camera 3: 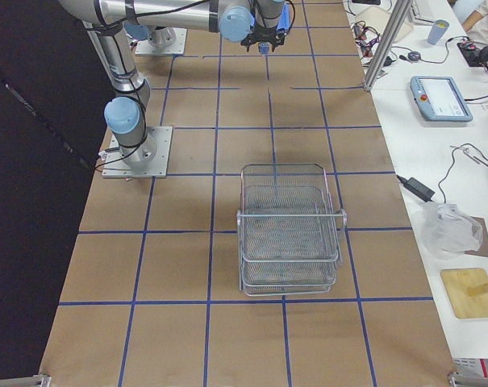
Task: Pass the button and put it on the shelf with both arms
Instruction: 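Close the right gripper on the switch body beside the left gripper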
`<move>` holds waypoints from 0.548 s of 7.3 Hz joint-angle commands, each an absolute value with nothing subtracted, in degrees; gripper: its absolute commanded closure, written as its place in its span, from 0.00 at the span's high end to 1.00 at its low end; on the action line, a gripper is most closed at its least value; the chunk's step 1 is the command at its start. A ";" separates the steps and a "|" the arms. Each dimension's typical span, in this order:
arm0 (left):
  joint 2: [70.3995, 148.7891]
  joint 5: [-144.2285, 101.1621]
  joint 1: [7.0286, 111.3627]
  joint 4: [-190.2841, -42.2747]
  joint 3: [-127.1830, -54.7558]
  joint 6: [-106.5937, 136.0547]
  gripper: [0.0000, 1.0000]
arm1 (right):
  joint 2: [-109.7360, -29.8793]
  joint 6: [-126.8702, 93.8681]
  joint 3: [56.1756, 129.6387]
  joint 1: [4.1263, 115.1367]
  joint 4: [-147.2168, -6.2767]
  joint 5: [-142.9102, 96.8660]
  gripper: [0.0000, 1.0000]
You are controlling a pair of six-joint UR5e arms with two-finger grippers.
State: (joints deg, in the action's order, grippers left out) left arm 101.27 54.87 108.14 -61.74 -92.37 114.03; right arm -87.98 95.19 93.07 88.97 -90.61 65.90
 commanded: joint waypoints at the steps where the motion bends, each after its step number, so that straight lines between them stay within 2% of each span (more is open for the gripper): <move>1: 101.16 54.84 108.28 -61.70 -92.29 114.26 0.00 | -88.07 95.10 93.08 88.95 -90.70 65.30 0.95; 2: 101.16 54.84 108.28 -61.87 -92.29 114.26 0.00 | -88.07 95.27 92.99 88.95 -90.79 65.39 0.77; 3: 100.99 54.93 108.28 -62.22 -92.29 114.17 0.00 | -88.07 95.19 92.99 88.95 -90.79 65.39 0.52; 4: 100.64 54.93 108.28 -62.31 -92.29 114.17 0.00 | -88.33 95.45 92.90 88.95 -91.66 65.39 0.44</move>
